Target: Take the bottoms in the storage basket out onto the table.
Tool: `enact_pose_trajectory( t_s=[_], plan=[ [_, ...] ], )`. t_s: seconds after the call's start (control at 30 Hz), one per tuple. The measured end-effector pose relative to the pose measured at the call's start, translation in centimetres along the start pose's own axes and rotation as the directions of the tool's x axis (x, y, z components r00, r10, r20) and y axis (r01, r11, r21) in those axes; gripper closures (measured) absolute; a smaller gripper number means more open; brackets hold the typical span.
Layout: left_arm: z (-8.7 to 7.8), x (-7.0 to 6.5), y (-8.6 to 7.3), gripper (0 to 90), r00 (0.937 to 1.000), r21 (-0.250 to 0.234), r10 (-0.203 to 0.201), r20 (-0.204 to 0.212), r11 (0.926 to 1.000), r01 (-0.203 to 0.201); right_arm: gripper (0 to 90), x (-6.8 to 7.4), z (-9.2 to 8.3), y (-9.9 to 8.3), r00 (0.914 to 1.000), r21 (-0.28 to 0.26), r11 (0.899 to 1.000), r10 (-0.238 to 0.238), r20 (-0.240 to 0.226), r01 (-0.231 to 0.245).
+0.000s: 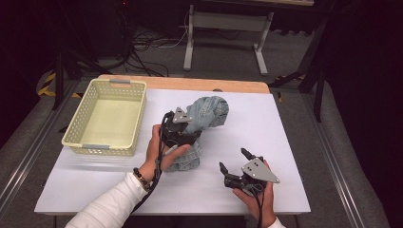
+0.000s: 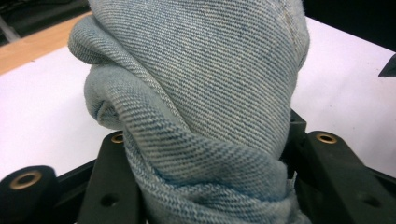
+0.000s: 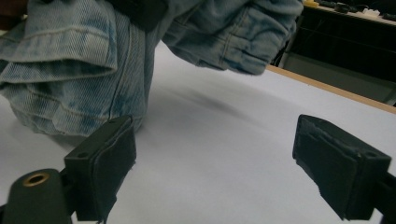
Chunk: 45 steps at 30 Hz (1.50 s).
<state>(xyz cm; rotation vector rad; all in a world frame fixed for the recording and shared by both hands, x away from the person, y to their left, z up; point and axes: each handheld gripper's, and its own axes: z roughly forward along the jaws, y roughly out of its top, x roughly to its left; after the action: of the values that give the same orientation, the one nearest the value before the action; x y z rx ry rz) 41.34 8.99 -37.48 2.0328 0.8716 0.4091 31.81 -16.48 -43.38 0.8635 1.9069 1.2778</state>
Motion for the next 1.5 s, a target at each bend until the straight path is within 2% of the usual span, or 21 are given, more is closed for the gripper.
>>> enact_pose_trajectory(
  t_s=[0.1,0.13,0.2,0.27,0.37,0.43,0.5,0.53,0.57,0.63,0.7,0.73,0.83,0.87,0.97,1.0,1.1,1.3,1.33,1.43,1.5],
  plan=[
    [1.0,-0.5,-0.2,43.8,0.9998,0.03,-0.001,0.022,0.9996,0.001,14.0,0.0,0.0,0.0,1.0,0.004,1.0,-0.001,-0.001,0.001],
    [1.3,-0.5,-0.2,39.8,0.9992,0.041,0.001,0.039,0.9991,-0.003,14.0,0.0,0.0,0.0,1.0,0.004,1.0,0.001,-0.002,-0.001],
    [1.5,-0.4,-0.3,29.6,0.9989,0.04,0.0,0.046,0.9992,-0.002,14.0,-0.1,0.0,0.0,1.0,0.007,1.0,0.002,0.0,-0.002],
    [1.1,-0.1,-0.4,25.2,0.999,0.003,-0.023,0.038,0.9997,0.023,14.0,-0.1,0.0,-0.1,1.0,0.006,1.0,0.004,0.001,-0.004],
    [0.1,0.4,-0.5,21.1,0.9968,-0.051,-0.047,0.065,0.9974,0.05,14.0,-0.2,0.1,-0.1,0.9999,0.011,1.0,0.01,-0.001,-0.01],
    [-1.1,0.6,-0.6,21.1,0.9976,-0.093,-0.02,0.066,0.9953,0.026,14.0,-0.2,0.2,-0.2,0.9999,0.016,1.0,0.015,-0.003,-0.015],
    [-2.4,0.8,-1.0,19.6,0.9979,-0.126,0.024,0.061,0.9919,-0.016,13.9,-0.2,0.2,-0.1,0.9999,0.018,1.0,0.013,-0.002,-0.013],
    [-2.4,0.8,-1.0,19.1,0.9979,-0.126,0.024,0.061,0.9919,-0.016,13.9,-0.2,0.2,-0.1,0.9999,0.016,1.0,0.016,-0.002,-0.016],
    [-3.5,0.9,-1.7,18.2,0.996,-0.141,0.066,0.06,0.9884,-0.057,13.9,-0.2,0.2,-0.1,0.9999,0.017,1.0,0.015,-0.001,-0.015],
    [-4.5,0.8,-2.8,16.7,0.9929,-0.15,0.102,0.061,0.9843,-0.092,14.0,-0.2,0.2,-0.1,0.9999,0.017,1.0,0.016,0.001,-0.016],
    [-5.4,0.3,-4.4,16.3,0.9844,-0.125,0.173,0.032,0.9778,-0.168,14.3,-0.3,0.3,-0.1,0.9996,0.019,0.999,0.029,-0.004,-0.028],
    [-5.8,0.0,-5.4,16.1,0.9784,-0.121,0.206,0.014,0.9716,-0.203,14.7,-0.3,0.4,0.0,0.9995,0.02,0.999,0.031,-0.007,-0.031],
    [-6.6,-0.3,-7.4,15.8,0.9659,-0.1,0.259,-0.006,0.9608,-0.258,16.7,-0.3,0.6,0.4,0.9992,0.02,0.999,0.038,-0.014,-0.038],
    [-6.8,-0.3,-7.9,15.7,0.9635,-0.096,0.267,-0.005,0.9589,-0.267,18.0,-0.2,0.7,0.6,0.999,0.019,0.999,0.04,-0.022,-0.039],
    [-7.2,-0.1,-10.0,15.5,0.9632,-0.077,0.268,0.011,0.9607,-0.267,20.6,0.1,1.3,1.3,0.9979,0.023,0.999,0.027,-0.059,-0.026],
    [-7.2,0.0,-10.8,15.5,0.9601,-0.057,0.279,0.014,0.9588,-0.278,21.4,0.1,1.4,1.5,0.9974,0.021,1.0,0.022,-0.068,-0.021],
    [-7.1,0.3,-12.5,15.5,0.9445,0.005,0.328,-0.021,0.9447,-0.328,24.6,0.2,2.3,2.3,0.9968,0.03,1.0,0.007,-0.08,-0.004],
    [-6.4,1.5,-13.8,17.7,0.9441,0.045,0.329,-0.017,0.9436,-0.328,29.0,-0.3,5.7,3.7,0.9913,0.091,0.995,0.058,-0.118,-0.047],
    [-6.1,1.8,-14.0,18.5,0.9514,0.051,0.308,-0.002,0.9502,-0.307,31.1,-0.3,6.4,4.0,0.9915,0.104,0.994,0.056,-0.117,-0.044],
    [-5.7,1.9,-14.0,22.2,0.9475,0.067,0.32,-0.005,0.9455,-0.319,33.8,-0.6,7.7,4.3,0.9898,0.112,0.992,0.077,-0.119,-0.064],
    [-5.5,2.1,-14.1,25.2,0.9494,0.075,0.314,0.008,0.9465,-0.314,35.2,-0.7,8.5,4.3,0.9874,0.138,0.987,0.097,-0.125,-0.08]
  ],
)
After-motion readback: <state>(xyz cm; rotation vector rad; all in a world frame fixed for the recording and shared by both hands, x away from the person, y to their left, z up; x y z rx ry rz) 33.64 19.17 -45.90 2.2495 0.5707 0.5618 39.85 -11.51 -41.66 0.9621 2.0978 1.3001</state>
